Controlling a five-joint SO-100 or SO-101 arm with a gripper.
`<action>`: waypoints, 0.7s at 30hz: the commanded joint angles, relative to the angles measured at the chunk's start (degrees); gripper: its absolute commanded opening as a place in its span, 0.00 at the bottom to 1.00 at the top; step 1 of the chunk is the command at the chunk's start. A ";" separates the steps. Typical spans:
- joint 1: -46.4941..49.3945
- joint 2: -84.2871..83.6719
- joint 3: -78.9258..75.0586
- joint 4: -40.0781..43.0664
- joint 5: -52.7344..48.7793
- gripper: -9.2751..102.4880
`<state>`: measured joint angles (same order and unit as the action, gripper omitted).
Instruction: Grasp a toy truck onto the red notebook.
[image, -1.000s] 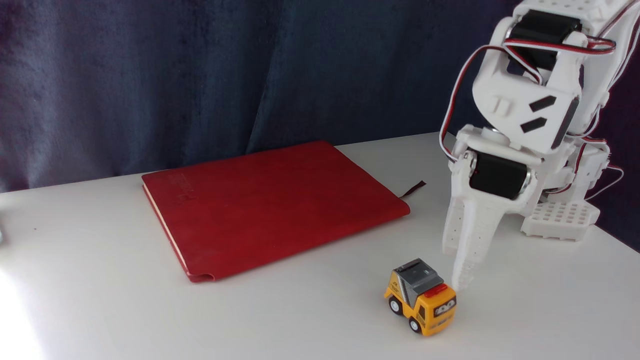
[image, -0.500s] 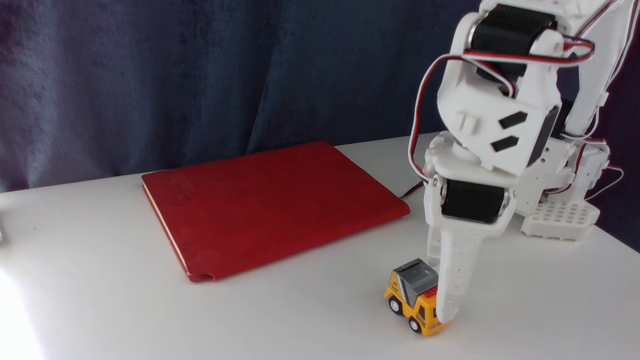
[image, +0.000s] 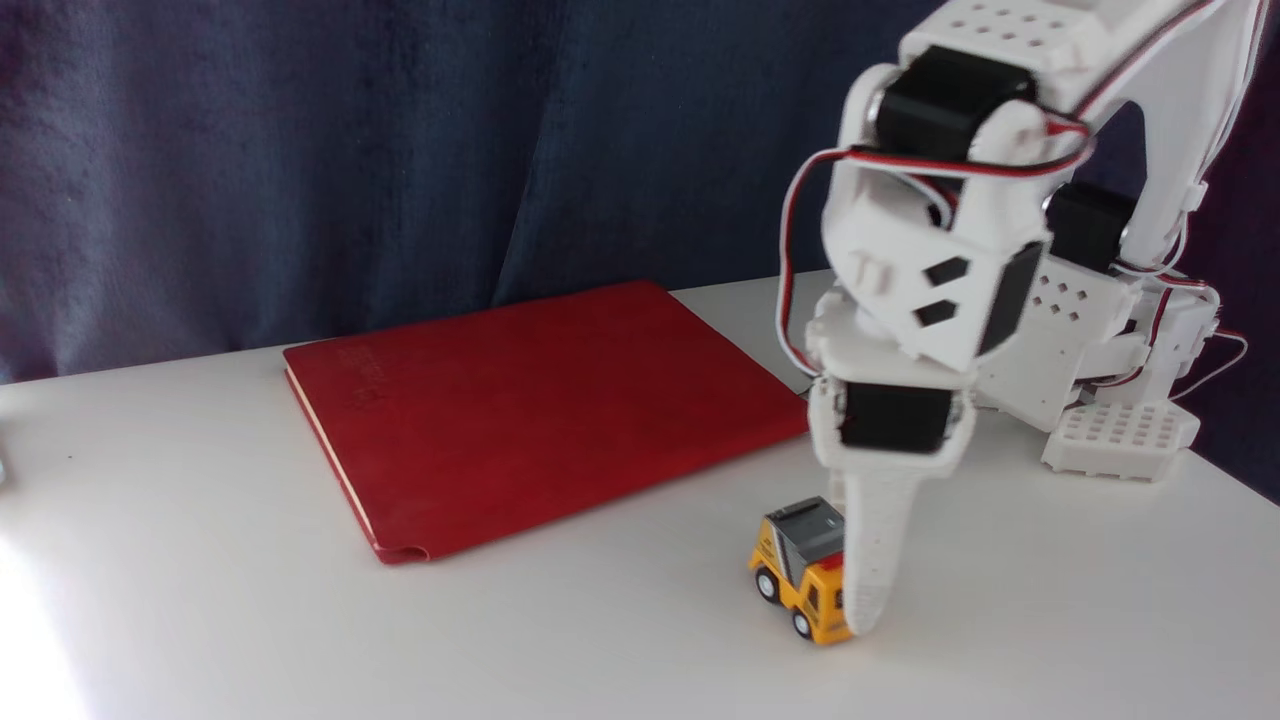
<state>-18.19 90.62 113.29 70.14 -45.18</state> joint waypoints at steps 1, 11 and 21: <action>0.70 -0.70 -2.55 -0.09 -0.70 0.34; 1.49 -6.59 -10.46 3.34 -2.90 0.34; 2.55 -6.33 -9.93 3.34 -4.22 0.23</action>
<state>-16.00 82.97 103.71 73.74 -49.75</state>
